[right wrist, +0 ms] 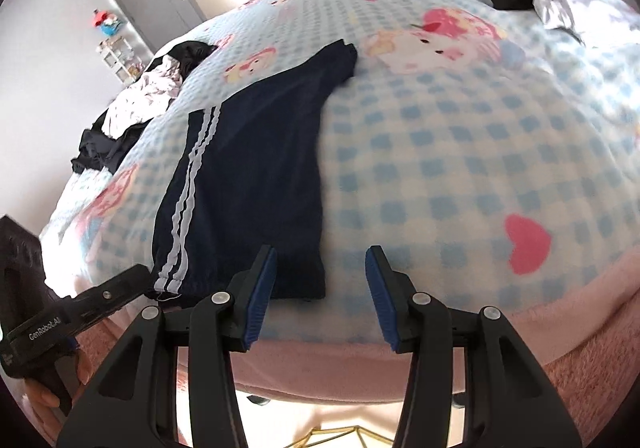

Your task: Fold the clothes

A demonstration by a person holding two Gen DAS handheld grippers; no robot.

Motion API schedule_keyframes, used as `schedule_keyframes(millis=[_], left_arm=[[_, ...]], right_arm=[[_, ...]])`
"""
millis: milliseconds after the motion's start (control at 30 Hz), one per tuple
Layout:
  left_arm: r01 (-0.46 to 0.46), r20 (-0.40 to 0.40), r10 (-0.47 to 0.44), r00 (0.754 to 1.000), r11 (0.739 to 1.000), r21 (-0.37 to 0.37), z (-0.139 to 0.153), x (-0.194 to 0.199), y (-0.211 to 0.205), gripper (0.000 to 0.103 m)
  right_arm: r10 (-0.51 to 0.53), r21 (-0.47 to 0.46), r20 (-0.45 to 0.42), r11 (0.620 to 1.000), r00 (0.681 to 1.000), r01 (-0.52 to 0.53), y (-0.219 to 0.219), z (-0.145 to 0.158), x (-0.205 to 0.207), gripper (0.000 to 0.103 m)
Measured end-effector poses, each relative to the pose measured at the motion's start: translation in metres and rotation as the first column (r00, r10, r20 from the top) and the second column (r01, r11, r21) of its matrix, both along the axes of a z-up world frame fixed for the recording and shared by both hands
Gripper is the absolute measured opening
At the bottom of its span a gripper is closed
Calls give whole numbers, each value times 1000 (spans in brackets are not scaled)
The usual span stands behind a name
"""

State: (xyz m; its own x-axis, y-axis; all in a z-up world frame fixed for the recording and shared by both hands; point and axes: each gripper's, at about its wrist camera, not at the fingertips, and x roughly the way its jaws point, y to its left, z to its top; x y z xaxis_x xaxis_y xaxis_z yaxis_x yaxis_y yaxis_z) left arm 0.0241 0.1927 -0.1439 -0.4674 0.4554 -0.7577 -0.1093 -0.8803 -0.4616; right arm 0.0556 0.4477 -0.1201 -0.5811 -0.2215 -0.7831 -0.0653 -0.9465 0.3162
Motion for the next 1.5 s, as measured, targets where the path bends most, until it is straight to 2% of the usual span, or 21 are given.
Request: schedule_keyframes(millis=[33, 100, 200, 333, 367, 433, 533, 667, 700, 733, 833, 967, 1067, 1133, 1167, 1200, 1300, 1500], left_arm=[[-7, 8, 7, 1000, 999, -41, -2, 0, 1, 46], [-20, 25, 21, 999, 998, -60, -6, 0, -2, 46], [-27, 19, 28, 999, 1000, -14, -2, 2, -3, 46], [4, 52, -11, 999, 990, 141, -6, 4, -6, 47], [1, 69, -13, 998, 986, 168, -10, 0, -3, 47], [-1, 95, -18, 995, 981, 195, -17, -4, 1, 47], [-18, 114, -8, 993, 973, 230, -23, -5, 3, 46], [-41, 112, 10, 994, 958, 285, -24, -7, 3, 43], [-51, 97, 24, 995, 958, 282, -22, -6, 2, 40], [-48, 83, 26, 996, 961, 272, -20, -5, 4, 39], [-16, 93, -6, 996, 971, 240, -23, -9, 11, 39], [-22, 119, -8, 993, 969, 246, -33, -14, 15, 41], [-20, 124, -10, 992, 971, 238, -37, -16, 15, 42], [-19, 115, -8, 993, 973, 230, -37, -15, 16, 41], [-13, 104, -11, 994, 975, 221, -34, -14, 17, 37], [-3, 92, -16, 996, 978, 209, -31, -11, 16, 33], [28, 63, -40, 997, 983, 179, -20, -4, 18, 26], [36, 70, -50, 996, 982, 188, -7, 13, 12, 25]], right_arm=[[0, 0, 4, 1000, 1000, 0, 0, -1, -1, 47], [-13, -2, 13, 1000, 1000, 13, 5, -3, 0, 47], [-42, -18, 23, 999, 999, 43, 15, -5, 3, 47], [-18, -87, 34, 996, 999, 21, 20, -8, 4, 47], [3, -69, 29, 998, 1000, -1, 16, -7, 4, 47], [48, -20, 15, 999, 999, -48, 7, -5, 3, 47], [104, -59, 20, 993, 994, -103, -2, -8, 0, 47], [120, -83, 61, 990, 991, -114, -8, -24, -8, 47], [125, -91, 63, 989, 990, -119, -7, -27, -9, 39], [129, -105, 64, 987, 990, -122, -6, -28, -11, 36], [128, -150, 60, 982, 990, -118, -2, -27, -13, 34], [141, -143, 64, 981, 988, -131, -7, -28, -18, 34], [153, -153, 72, 978, 986, -140, -11, -32, -29, 39], [165, -139, 93, 979, 982, -151, -15, -37, -37, 35], [169, -135, 92, 979, 981, -156, -17, -36, -37, 29], [171, -132, 85, 978, 981, -159, -18, -33, -35, 23], [178, -123, 64, 978, 982, -169, -19, -25, -26, 17], [171, -188, 57, 969, 984, -157, -9, -13, 0, 17]])
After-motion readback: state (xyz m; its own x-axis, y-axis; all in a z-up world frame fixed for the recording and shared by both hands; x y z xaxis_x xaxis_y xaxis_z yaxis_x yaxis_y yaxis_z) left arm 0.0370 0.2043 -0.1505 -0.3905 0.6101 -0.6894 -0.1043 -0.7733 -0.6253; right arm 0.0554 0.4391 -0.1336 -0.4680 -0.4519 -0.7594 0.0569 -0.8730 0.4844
